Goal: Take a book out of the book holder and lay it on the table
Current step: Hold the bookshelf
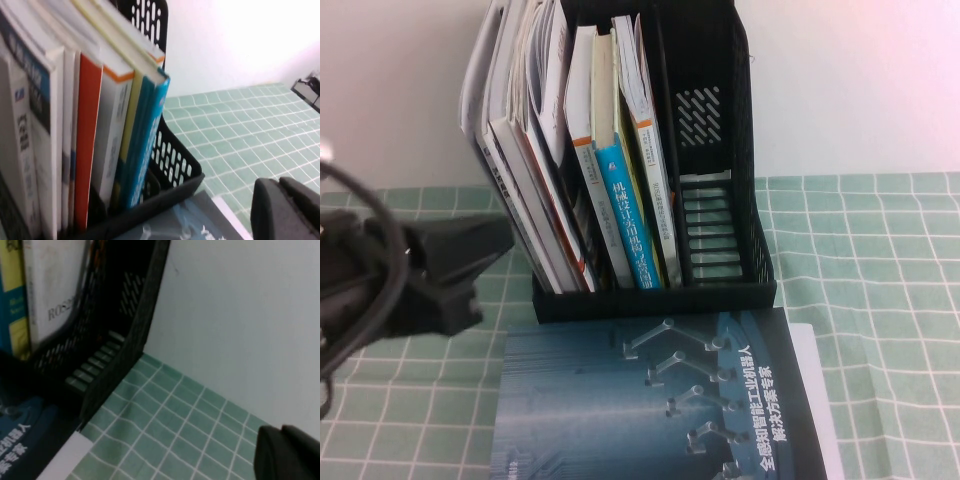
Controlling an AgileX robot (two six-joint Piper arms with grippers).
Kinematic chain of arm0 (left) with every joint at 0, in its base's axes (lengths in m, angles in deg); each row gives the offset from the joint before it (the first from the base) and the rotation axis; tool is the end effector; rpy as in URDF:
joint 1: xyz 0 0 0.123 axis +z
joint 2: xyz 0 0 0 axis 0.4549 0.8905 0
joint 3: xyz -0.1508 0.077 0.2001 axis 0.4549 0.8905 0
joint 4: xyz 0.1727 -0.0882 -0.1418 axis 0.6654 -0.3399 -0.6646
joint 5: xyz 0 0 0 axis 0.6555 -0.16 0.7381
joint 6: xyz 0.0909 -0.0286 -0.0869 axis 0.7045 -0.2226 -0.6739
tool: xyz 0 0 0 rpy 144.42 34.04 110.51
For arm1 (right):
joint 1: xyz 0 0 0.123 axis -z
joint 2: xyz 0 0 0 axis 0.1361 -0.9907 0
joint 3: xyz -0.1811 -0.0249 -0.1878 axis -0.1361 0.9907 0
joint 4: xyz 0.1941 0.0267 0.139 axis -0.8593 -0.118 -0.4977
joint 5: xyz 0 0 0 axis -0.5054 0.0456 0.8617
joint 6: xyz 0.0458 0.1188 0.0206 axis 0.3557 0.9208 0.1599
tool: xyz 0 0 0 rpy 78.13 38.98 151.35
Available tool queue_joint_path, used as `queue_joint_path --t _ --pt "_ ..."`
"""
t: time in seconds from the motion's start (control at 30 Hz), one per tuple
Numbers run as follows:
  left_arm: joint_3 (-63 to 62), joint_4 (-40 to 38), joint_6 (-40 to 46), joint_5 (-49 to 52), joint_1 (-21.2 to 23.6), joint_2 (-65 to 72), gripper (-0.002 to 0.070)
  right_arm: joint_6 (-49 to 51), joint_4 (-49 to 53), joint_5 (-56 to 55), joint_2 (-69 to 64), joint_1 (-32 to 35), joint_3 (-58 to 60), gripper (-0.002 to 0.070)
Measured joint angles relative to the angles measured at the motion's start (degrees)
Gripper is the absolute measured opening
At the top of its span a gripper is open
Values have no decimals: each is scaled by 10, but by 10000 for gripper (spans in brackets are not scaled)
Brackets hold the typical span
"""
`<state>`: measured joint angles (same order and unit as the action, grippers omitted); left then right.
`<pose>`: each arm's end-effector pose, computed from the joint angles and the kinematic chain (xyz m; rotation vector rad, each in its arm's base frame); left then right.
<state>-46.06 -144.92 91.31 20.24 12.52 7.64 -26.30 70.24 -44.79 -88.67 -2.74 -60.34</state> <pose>0.1915 -0.1047 0.3207 0.2724 1.8762 -0.7658 0.1671 0.0393 0.3002 -0.5787 1.7159 -0.1103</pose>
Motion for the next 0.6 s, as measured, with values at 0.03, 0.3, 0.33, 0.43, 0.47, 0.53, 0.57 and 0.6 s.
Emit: queue_joint_path --t 0.03,0.3,0.33,0.43,0.47,0.53,0.57,0.6 --pt "-13 -11 14 -19 -16 21 -3 -23 -16 0 -11 -10 0 -1" --pt "-121 -33 58 -128 -130 198 -3 -251 -221 -24 -117 -64 0 -1" --pt "-134 -35 58 -136 -139 219 -3 -276 -246 -31 -131 -69 0 -2" --pt "-170 -36 58 -146 -154 268 -3 -365 -337 -47 -170 -83 -7 -1" --pt "-182 -36 58 -147 -155 282 -3 -390 -366 -49 -183 -89 -11 -2" --pt "-200 -37 56 -148 -158 308 -3 -432 -414 -49 -206 -101 -25 -1" --pt "-207 -37 50 -148 -159 318 -3 -454 -440 -45 -218 -107 -32 -2" --pt "-213 -37 46 -149 -159 324 -3 -477 -461 -36 -229 -113 -40 -1"
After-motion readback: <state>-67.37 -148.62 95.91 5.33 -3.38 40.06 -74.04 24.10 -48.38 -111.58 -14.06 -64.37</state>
